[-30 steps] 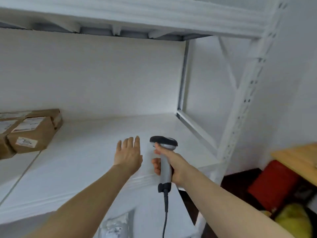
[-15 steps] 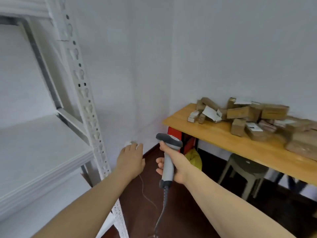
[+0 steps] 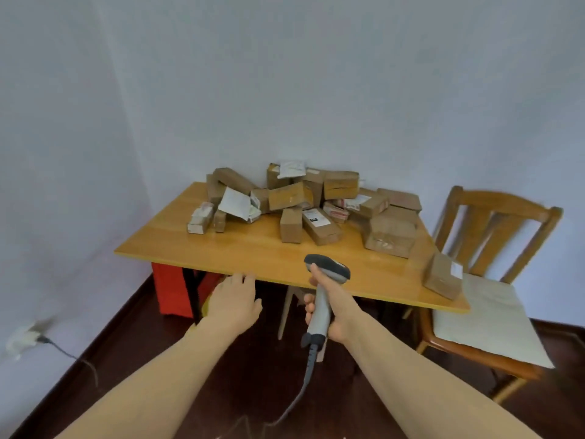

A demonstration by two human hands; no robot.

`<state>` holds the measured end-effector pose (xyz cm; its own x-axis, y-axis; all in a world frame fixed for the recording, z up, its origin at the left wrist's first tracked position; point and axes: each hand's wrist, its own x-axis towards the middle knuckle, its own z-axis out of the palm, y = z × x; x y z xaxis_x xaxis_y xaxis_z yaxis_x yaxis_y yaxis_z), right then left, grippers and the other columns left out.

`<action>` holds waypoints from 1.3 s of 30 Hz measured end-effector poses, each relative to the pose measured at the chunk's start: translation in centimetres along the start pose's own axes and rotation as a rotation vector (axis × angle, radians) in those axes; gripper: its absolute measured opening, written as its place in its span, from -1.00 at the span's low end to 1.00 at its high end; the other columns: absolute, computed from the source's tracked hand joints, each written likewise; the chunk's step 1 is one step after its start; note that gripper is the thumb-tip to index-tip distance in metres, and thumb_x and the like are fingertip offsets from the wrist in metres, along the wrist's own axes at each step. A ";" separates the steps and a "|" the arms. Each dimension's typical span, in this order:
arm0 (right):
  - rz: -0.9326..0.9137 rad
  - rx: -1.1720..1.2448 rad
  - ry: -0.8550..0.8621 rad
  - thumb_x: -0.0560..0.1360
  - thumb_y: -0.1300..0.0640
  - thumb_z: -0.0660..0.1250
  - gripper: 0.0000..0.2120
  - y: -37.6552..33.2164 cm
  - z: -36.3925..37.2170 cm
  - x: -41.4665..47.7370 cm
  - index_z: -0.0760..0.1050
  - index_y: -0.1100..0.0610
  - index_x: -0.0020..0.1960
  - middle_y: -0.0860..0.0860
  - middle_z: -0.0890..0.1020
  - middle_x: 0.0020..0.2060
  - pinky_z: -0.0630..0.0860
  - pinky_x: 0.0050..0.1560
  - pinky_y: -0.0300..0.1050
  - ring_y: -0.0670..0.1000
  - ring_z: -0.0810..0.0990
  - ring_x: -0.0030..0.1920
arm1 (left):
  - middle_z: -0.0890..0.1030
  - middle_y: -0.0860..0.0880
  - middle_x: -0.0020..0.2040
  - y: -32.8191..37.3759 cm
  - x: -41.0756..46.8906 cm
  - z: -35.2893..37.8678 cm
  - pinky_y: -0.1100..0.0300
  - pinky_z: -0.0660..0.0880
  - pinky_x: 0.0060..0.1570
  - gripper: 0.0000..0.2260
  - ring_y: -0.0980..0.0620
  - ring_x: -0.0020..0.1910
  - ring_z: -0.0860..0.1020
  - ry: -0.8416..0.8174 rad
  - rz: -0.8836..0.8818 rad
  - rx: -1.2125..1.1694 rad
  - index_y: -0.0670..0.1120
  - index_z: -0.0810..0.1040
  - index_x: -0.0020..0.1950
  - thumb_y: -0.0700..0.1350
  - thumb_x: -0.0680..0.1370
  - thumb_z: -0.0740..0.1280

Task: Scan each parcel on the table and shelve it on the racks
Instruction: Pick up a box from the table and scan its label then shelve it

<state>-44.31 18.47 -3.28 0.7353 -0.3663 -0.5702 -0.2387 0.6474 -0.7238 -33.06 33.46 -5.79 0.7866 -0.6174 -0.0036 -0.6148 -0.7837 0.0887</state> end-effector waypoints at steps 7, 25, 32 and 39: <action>-0.009 0.134 0.175 0.40 0.08 0.52 -0.72 -6.1 -6.2 6.6 0.51 0.14 0.00 0.07 0.53 -0.43 0.43 -0.44 -0.18 -0.02 0.43 -0.50 | 0.36 -0.07 0.35 5.5 12.0 1.5 0.09 0.39 0.17 -0.53 -0.08 0.28 0.41 -0.084 0.096 -0.066 -0.07 0.20 0.48 0.03 0.61 0.17; 0.080 0.065 0.180 0.44 0.39 0.40 -0.75 -18.4 -19.1 23.8 0.48 0.15 0.03 0.12 0.58 -0.38 0.45 -0.43 -0.16 0.00 0.48 -0.48 | 0.28 -0.12 0.43 18.0 29.4 8.0 0.08 0.39 0.19 -0.46 -0.12 0.35 0.34 -0.287 0.047 -0.080 -0.08 0.10 0.55 0.03 0.62 0.18; -0.052 0.028 0.476 0.43 0.41 0.38 -0.75 -21.0 -20.9 29.1 0.44 0.20 0.03 0.12 0.49 -0.32 0.45 -0.38 -0.10 0.03 0.45 -0.38 | 0.27 -0.12 0.46 21.2 36.7 9.7 0.05 0.43 0.22 -0.44 -0.12 0.37 0.37 -0.357 0.048 -0.198 -0.08 0.10 0.56 0.03 0.62 0.20; -0.128 0.097 0.882 0.42 0.36 0.40 -0.66 -24.7 -26.1 33.2 0.40 0.16 0.13 0.11 0.51 0.02 0.48 0.11 0.09 0.16 0.50 0.07 | 0.33 -0.15 0.47 28.0 45.5 11.8 0.03 0.35 0.32 -0.47 -0.12 0.41 0.35 -0.448 0.090 -0.537 -0.15 0.15 0.54 0.04 0.64 0.18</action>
<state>-30.51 -27.14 -14.45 -0.0120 -0.7939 -0.6079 -0.1043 0.6056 -0.7889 -15.20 -17.35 -15.26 0.5633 -0.7373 -0.3730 -0.4724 -0.6578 0.5867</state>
